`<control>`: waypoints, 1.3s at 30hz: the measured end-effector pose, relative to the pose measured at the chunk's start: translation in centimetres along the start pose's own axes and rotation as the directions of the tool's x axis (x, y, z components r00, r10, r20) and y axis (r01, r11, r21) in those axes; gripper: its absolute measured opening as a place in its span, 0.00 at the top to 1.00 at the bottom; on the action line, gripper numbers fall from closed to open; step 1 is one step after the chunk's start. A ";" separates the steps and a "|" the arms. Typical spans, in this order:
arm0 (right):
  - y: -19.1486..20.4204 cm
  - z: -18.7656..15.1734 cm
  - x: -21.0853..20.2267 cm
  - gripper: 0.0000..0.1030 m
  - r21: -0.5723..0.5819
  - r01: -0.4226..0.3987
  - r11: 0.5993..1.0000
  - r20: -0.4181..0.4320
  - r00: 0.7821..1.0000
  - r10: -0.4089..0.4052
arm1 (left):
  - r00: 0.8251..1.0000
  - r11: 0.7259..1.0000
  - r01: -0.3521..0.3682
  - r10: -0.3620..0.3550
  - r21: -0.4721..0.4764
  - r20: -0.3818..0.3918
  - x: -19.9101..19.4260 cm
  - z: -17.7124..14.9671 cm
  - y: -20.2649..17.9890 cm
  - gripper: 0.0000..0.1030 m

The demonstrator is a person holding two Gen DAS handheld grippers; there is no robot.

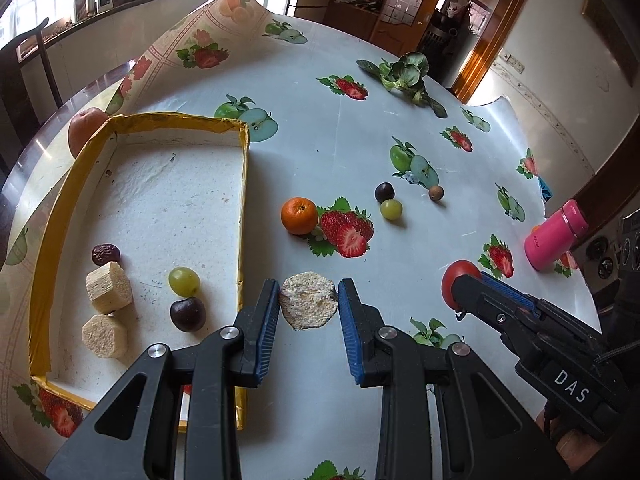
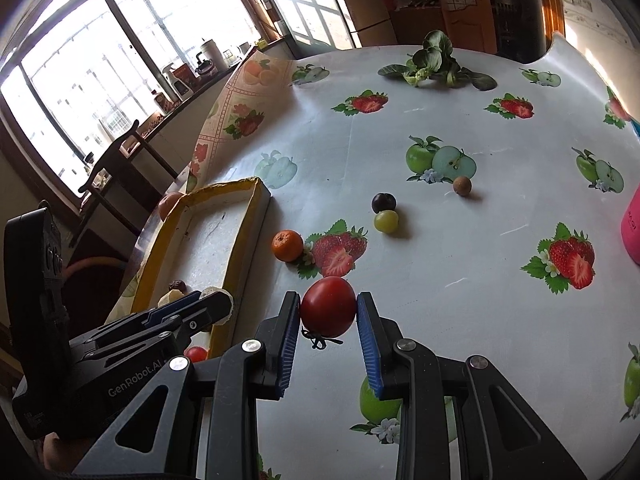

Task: Organize fruits
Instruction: 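Carry the bread slice and tomato into the tray and open both grippers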

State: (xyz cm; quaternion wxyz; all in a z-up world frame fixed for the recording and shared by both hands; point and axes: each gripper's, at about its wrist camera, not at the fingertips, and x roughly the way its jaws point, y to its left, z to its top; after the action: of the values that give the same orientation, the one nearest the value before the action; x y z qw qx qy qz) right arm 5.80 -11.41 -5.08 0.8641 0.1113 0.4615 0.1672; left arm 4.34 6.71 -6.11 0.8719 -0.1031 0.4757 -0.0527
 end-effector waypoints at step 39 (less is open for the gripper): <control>7.9 0.3 3.8 0.72 -0.087 -0.066 0.994 -0.046 0.997 0.062 | 0.999 0.995 -0.043 0.044 -0.085 -0.001 -0.5 0.9 8.0 0.74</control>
State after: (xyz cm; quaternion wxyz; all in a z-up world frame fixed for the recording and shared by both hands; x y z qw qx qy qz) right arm 6.55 -2.66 -5.12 0.8523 0.0839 0.4682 0.2175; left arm 4.78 14.70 -7.06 0.8679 -0.1296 0.4794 -0.0134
